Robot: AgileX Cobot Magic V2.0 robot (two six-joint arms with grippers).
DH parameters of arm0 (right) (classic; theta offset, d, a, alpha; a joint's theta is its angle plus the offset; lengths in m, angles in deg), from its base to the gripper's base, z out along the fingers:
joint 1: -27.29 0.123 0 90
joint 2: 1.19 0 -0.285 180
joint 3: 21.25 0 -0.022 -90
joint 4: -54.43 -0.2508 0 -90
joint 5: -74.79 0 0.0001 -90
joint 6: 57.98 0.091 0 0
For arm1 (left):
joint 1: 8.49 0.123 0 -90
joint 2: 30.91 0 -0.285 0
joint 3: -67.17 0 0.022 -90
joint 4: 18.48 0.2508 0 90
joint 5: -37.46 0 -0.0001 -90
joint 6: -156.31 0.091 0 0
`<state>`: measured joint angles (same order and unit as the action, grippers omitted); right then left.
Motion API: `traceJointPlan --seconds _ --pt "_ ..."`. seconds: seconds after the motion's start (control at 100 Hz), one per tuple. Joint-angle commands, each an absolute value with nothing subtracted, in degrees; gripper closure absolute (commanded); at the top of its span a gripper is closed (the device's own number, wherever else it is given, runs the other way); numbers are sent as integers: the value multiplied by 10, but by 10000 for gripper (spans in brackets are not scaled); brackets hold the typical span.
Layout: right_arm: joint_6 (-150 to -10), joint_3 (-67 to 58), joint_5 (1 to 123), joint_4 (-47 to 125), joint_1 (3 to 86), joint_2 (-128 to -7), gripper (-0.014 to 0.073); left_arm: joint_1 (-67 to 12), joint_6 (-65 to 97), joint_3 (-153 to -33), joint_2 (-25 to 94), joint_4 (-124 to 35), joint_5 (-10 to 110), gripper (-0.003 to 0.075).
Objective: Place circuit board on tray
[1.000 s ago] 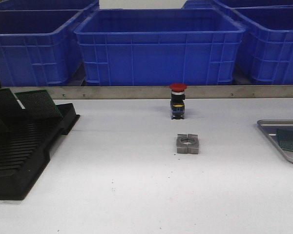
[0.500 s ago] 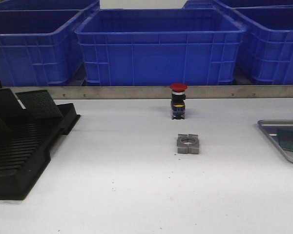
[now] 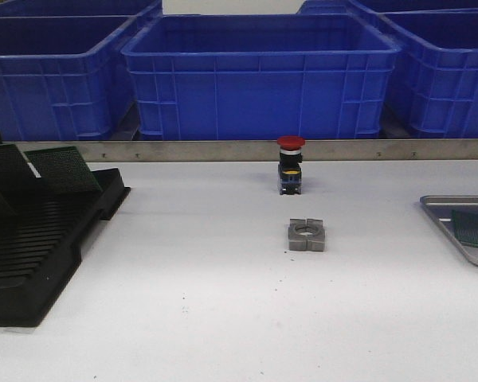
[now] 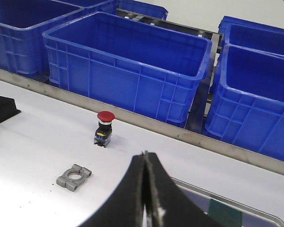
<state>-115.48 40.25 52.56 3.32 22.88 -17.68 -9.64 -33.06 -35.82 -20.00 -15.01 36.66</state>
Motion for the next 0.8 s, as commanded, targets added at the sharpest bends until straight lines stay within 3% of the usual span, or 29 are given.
traceJointPlan --seconds 0.0,0.25,0.79 --pt "-1159 389 557 23 229 -182 655 -99 -347 -342 -227 -152 380 737" --pt "-1159 389 554 23 229 -183 655 -99 -333 -341 -253 -151 487 737" --pt "-1159 389 553 23 229 -183 655 -99 -277 -341 -253 -181 487 737"
